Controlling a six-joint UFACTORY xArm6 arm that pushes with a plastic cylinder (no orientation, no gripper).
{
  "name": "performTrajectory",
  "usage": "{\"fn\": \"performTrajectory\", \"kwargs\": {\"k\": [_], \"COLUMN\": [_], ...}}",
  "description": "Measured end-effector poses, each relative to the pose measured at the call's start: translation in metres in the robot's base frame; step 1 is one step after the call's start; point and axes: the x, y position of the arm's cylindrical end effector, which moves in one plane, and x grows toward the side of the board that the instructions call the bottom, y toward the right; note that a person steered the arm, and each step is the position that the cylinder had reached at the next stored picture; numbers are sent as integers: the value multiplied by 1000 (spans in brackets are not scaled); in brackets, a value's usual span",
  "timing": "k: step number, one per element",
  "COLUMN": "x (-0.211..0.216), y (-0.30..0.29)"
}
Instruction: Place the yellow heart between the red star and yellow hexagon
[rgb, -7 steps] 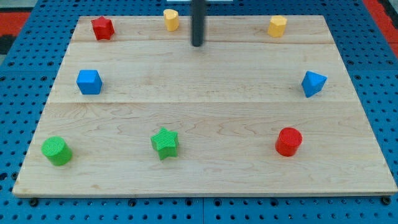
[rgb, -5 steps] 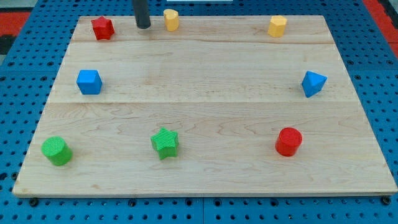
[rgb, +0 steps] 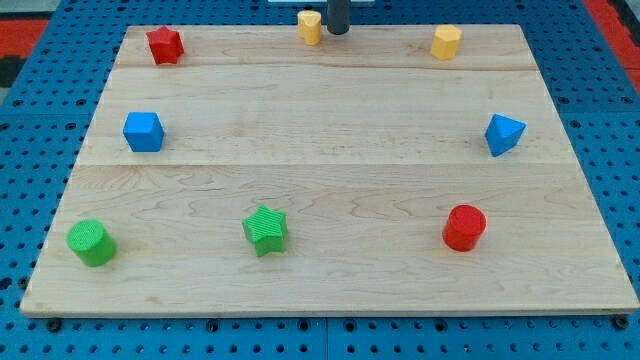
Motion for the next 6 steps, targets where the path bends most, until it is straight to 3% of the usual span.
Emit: {"fn": "performTrajectory", "kwargs": {"k": [1,3,4,6], "x": [1,10,64,24], "y": [-10,-111,-98,-167]}}
